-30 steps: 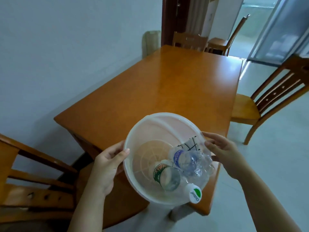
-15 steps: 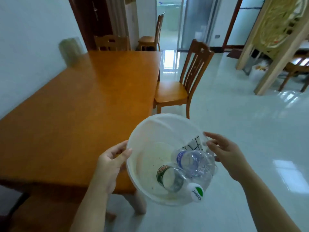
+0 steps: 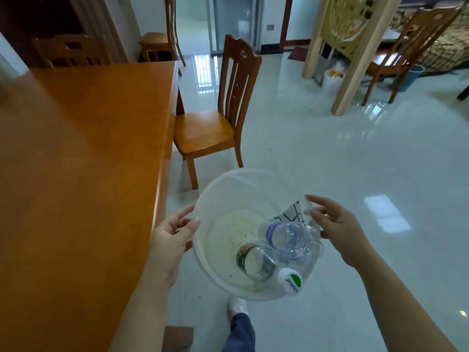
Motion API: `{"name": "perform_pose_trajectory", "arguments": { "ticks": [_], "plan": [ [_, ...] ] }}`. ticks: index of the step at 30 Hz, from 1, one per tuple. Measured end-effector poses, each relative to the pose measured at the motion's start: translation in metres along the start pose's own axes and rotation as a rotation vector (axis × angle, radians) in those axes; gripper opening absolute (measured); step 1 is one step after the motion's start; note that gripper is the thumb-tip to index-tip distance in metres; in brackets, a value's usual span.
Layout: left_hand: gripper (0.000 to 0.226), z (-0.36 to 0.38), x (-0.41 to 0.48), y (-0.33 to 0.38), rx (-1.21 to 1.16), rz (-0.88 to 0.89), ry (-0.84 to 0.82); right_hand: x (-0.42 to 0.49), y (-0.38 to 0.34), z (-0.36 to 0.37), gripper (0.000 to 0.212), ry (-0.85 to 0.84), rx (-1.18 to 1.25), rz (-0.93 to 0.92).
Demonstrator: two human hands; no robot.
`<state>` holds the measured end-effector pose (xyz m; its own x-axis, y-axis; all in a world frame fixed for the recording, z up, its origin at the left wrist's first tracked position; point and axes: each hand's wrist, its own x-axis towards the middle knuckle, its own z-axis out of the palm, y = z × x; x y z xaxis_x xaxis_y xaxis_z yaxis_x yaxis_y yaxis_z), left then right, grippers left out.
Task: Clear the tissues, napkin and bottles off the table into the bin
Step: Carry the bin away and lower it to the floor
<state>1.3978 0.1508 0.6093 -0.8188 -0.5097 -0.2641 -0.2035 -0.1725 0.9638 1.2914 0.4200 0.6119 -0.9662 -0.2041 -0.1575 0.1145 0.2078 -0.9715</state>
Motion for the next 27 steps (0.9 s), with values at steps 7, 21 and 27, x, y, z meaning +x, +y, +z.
{"name": "perform_pose_trajectory", "arguments": {
  "ticks": [7, 21, 27],
  "plan": [
    [0.034, 0.052, 0.124, -0.012, 0.029, -0.054, -0.016, 0.117, 0.024, 0.000, 0.026, 0.069, -0.012, 0.100],
    [0.032, 0.141, 0.320, -0.172, 0.169, -0.199, 0.020, 0.293, 0.202, 0.006, 0.027, 0.167, 0.004, 0.326],
    [0.033, 0.160, 0.371, -0.281, 0.142, -0.326, 0.047, 0.334, 0.312, 0.013, 0.022, 0.135, 0.046, 0.444]
  ]
}}
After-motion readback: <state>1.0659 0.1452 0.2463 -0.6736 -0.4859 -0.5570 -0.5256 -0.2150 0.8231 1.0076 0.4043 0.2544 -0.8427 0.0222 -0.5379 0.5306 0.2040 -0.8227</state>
